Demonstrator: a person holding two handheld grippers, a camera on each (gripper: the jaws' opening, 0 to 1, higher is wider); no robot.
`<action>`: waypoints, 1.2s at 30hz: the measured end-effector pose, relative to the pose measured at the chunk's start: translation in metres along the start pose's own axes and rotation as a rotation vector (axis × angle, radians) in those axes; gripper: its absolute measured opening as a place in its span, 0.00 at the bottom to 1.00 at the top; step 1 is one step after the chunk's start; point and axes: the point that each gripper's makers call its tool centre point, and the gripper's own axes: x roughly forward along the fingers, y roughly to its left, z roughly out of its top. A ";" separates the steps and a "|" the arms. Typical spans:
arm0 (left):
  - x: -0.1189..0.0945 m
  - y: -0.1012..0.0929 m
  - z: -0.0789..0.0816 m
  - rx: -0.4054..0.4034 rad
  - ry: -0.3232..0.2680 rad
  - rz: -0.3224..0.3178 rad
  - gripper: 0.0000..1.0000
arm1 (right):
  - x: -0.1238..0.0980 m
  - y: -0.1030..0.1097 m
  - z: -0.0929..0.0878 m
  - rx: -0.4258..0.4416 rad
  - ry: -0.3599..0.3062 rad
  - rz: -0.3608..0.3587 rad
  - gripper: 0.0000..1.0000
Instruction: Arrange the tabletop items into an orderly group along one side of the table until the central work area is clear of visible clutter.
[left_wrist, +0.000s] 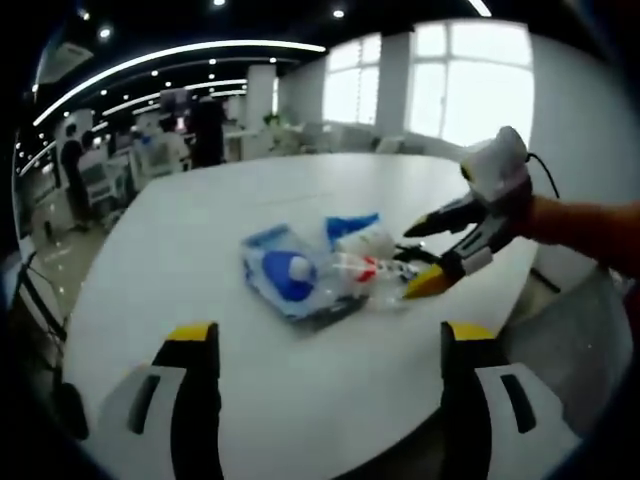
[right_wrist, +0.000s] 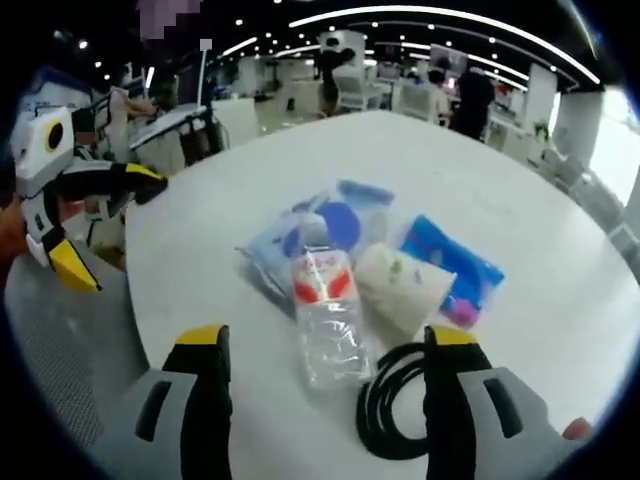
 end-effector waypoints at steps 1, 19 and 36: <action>0.000 0.000 0.000 -0.001 -0.001 0.001 0.88 | 0.002 -0.001 -0.001 0.000 0.003 0.002 0.77; -0.001 -0.002 0.006 -0.021 -0.025 -0.018 0.88 | 0.041 0.002 -0.005 -0.020 0.067 0.045 0.65; 0.000 -0.003 0.005 -0.019 -0.016 -0.016 0.87 | 0.054 0.003 -0.012 -0.047 0.122 0.081 0.52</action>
